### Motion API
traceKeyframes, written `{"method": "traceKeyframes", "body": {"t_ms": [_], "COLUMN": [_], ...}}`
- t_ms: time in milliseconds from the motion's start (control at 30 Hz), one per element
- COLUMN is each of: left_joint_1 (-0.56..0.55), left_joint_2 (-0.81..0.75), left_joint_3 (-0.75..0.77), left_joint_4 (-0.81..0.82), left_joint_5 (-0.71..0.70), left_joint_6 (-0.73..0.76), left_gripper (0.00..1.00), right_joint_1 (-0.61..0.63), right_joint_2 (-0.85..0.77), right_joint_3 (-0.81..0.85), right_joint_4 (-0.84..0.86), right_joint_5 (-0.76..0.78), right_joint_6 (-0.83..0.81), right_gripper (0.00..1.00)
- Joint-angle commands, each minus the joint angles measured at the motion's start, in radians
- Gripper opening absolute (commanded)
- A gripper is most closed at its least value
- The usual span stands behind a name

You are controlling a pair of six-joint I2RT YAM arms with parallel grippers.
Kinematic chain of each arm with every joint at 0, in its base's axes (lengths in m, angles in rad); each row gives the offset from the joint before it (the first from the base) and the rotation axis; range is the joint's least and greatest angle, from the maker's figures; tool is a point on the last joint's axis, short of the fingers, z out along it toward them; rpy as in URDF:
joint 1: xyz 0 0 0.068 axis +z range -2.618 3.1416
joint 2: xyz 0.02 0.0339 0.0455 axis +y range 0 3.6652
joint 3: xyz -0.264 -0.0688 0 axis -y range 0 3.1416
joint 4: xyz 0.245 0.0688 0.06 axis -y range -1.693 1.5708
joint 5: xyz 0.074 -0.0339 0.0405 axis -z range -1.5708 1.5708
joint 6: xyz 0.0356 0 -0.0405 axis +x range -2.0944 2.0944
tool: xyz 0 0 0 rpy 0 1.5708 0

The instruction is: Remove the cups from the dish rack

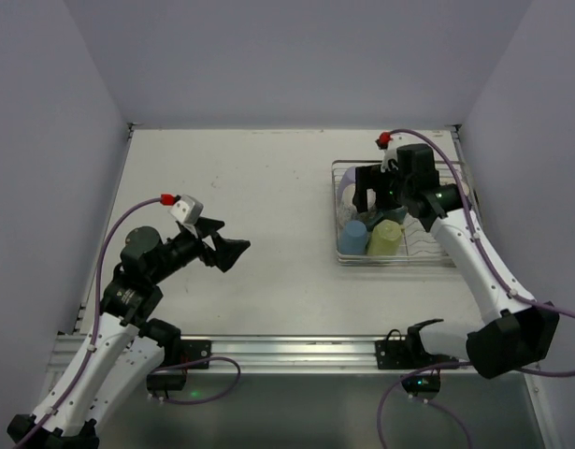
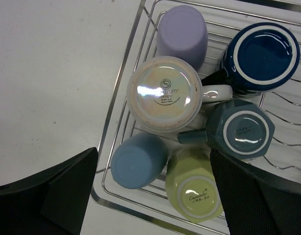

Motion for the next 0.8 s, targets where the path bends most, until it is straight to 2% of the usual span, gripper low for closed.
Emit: {"method": "traceKeyframes", "body": {"t_ms": [0,167,400,767], "left_joint_1": [-0.005,-0.007,-0.007,-0.007], "left_joint_2": [-0.005,0.001,0.007,0.016], "left_joint_3": [0.04,0.038,0.037,0.038], "left_joint_4": [-0.011,-0.009,-0.008,-0.009], "left_joint_5": [-0.002,0.0,0.0,0.004], "left_joint_6": [0.024,0.027,0.029,0.035], "left_gripper": [1.0,1.0,1.0,1.0], "right_joint_1": [0.017,0.025,0.024,0.022], "right_joint_2": [0.057,0.21,0.342,0.457], "right_joint_3": [0.066,0.151,0.217,0.292], "right_joint_4": [-0.023,-0.051,-0.075,-0.121], "right_joint_5": [0.022,0.01,0.015,0.013], "right_joint_6": [-0.086,-0.116,-0.23,-0.258], "right_gripper": [0.99,0.99,0.99,0.99]}}
